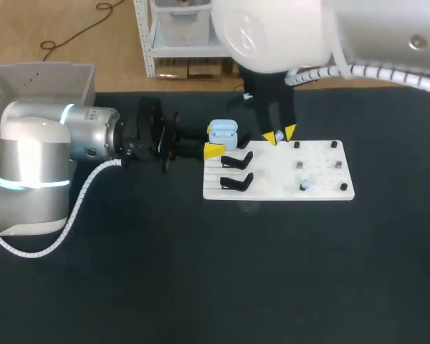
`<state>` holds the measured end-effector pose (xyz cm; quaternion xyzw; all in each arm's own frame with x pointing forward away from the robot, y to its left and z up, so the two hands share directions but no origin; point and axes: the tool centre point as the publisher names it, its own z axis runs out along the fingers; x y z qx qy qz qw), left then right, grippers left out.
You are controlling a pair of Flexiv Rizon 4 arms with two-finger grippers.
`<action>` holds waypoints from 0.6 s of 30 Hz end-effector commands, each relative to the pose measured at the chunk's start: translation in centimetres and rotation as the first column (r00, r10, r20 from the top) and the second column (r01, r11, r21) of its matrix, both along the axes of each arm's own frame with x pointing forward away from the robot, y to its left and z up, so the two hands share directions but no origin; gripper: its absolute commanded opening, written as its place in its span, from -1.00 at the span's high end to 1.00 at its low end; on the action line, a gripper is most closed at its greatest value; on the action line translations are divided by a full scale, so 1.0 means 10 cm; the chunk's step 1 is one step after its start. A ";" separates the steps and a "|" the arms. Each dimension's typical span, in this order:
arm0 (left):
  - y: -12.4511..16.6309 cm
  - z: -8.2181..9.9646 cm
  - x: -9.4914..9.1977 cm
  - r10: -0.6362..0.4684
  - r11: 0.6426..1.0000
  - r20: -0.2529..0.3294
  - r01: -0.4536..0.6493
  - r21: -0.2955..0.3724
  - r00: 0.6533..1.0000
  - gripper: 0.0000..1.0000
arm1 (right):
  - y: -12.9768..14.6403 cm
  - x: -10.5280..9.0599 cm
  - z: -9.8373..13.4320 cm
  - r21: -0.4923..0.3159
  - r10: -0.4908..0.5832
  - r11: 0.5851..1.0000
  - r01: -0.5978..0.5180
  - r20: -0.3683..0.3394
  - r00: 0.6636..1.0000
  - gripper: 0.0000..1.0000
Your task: Pick up each earbud case from the left stands, insert the matching earbuds, close the lid, and place the case in the box.
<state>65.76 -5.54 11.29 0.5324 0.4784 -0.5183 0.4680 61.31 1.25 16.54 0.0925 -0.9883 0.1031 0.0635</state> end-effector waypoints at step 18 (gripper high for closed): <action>-0.28 -0.12 -0.17 0.000 1.000 0.034 -0.001 0.018 0.999 1.00 | 0.05 -0.01 0.04 -0.003 -0.153 0.988 0.153 -0.003 0.988 1.00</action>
